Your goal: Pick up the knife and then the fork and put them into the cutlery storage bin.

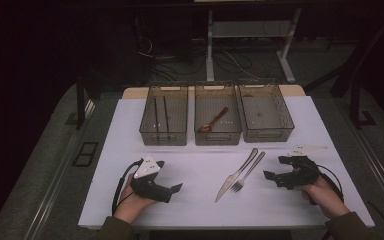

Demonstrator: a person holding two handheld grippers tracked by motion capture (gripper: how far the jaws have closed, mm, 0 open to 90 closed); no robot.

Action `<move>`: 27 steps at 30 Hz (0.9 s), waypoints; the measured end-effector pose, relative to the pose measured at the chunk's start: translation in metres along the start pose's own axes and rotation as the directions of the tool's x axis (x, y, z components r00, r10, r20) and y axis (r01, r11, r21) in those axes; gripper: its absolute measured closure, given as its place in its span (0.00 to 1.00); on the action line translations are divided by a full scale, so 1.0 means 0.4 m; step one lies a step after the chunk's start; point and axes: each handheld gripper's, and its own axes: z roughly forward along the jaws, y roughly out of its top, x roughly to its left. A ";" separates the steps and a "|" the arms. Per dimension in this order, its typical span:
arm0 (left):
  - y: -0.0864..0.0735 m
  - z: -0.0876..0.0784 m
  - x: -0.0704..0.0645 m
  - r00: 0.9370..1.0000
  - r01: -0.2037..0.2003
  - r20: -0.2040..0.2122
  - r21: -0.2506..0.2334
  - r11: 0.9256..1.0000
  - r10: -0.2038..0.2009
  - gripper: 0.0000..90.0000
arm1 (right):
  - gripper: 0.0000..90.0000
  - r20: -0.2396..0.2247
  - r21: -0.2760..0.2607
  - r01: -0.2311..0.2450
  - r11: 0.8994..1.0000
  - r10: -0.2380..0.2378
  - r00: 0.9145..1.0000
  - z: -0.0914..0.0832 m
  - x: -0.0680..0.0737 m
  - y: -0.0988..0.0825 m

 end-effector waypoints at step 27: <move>0.005 0.020 -0.001 1.000 0.001 0.004 0.026 1.000 -0.001 0.02 | 0.63 -0.068 0.031 0.106 0.994 -0.104 0.992 0.116 -0.060 0.123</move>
